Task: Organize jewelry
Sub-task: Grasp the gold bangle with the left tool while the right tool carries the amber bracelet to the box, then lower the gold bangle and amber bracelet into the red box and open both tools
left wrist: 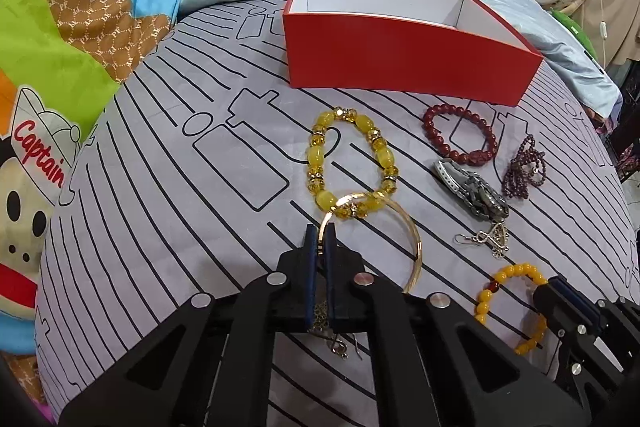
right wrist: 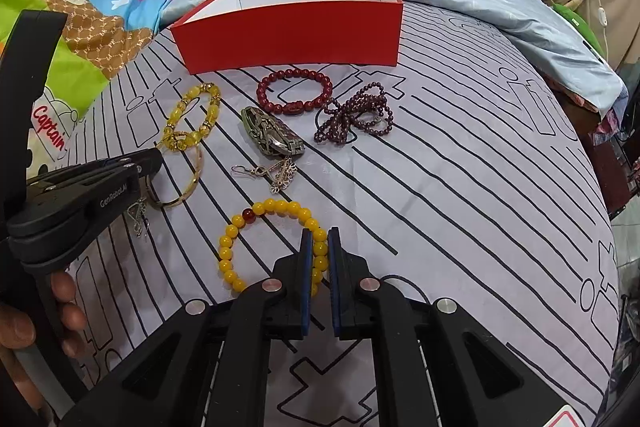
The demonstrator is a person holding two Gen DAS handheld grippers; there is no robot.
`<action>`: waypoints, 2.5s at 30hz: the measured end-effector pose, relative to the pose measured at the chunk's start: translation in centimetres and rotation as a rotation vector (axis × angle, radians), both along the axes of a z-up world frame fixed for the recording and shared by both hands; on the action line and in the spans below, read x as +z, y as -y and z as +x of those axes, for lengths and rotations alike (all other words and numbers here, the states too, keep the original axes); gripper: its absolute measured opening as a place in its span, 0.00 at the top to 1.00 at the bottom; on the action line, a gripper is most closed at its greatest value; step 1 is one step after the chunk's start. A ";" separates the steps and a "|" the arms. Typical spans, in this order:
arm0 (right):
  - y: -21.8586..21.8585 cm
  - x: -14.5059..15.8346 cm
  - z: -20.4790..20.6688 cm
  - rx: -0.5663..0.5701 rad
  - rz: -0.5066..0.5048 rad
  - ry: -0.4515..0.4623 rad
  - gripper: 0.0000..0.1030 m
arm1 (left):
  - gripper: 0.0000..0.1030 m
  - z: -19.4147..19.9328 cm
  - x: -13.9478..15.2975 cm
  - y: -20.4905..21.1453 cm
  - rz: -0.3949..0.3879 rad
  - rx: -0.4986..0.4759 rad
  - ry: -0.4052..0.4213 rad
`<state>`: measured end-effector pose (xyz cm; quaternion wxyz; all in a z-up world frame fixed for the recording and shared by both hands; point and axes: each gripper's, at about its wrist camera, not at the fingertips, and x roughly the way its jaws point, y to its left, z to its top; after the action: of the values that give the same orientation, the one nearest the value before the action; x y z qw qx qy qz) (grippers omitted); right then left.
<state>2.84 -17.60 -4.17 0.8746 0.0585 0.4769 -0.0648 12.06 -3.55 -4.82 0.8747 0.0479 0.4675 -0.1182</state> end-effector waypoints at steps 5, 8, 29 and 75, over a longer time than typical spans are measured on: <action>0.0 1.0 -0.1 0.003 0.001 0.020 0.93 | 0.97 -0.8 1.3 -0.4 -0.020 0.002 0.020; -0.1 1.9 -0.2 0.005 0.004 0.042 0.93 | 0.97 -1.3 2.4 -0.8 -0.031 0.004 0.036; 1.0 9.4 -0.5 -0.010 -0.006 0.208 0.93 | 0.96 -3.1 10.6 -1.2 -0.039 0.001 0.185; 4.7 6.1 19.1 0.005 0.054 0.169 0.93 | 0.96 14.9 6.3 5.1 0.004 0.011 0.126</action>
<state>21.90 -22.33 1.91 0.9100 0.0861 0.4031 -0.0443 26.96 -8.61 1.52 0.9030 0.0545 0.4120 -0.1093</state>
